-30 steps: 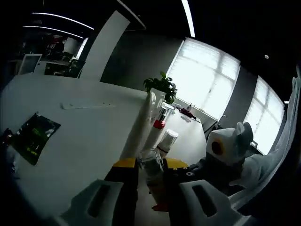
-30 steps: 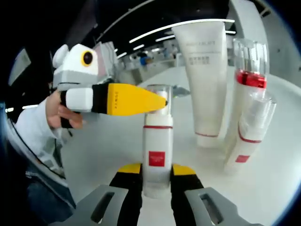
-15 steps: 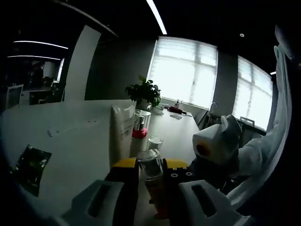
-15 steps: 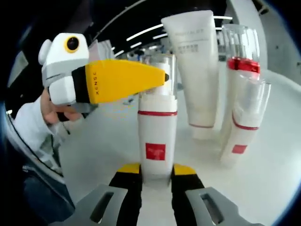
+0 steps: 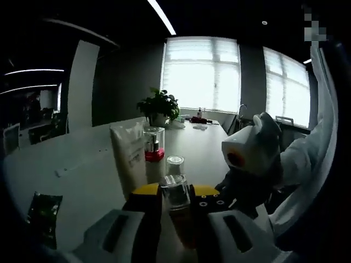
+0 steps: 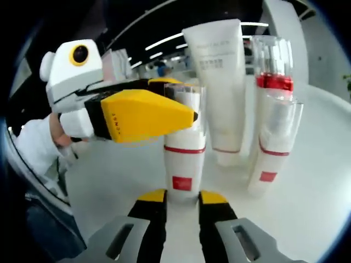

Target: Arrange the skincare products in the storage area until every visible bottle or jar stands upright without overlapping.

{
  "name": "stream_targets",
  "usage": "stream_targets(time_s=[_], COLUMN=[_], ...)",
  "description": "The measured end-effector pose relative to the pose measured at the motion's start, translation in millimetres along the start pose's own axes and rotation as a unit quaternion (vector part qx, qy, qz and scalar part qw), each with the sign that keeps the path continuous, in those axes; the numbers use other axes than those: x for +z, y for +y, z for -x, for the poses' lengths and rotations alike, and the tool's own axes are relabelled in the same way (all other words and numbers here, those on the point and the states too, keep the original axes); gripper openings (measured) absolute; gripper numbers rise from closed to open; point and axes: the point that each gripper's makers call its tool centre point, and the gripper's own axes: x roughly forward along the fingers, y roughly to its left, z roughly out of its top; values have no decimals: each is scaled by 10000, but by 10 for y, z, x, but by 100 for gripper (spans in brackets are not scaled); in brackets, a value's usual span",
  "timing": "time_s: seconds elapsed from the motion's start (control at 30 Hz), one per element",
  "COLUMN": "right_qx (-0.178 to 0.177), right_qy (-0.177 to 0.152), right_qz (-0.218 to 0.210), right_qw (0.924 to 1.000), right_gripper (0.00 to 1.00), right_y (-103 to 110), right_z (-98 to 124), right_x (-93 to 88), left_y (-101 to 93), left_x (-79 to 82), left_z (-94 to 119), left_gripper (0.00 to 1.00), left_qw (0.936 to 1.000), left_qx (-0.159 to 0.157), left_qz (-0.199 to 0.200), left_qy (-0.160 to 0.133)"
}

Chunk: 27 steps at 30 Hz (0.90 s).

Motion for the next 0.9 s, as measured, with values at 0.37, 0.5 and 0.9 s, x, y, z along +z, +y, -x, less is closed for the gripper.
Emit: stream_targets(time_s=[0.37, 0.5, 0.9], right_qx=[-89, -79, -169], right_qy=[7, 30, 96], right_qz=[70, 49, 200], right_qw=[9999, 10000, 9996], right_gripper=[12, 12, 11], right_y=[-7, -6, 9], right_z=[56, 49, 7], right_x=[4, -1, 31], left_y=[-19, -40, 3], left_x=[-102, -114, -116], left_z=[-14, -14, 27], left_gripper=[14, 14, 15], left_qw=[9994, 9995, 9996], left_qx=[-63, -114, -25], left_qz=[-310, -270, -246], left_qy=[137, 106, 106])
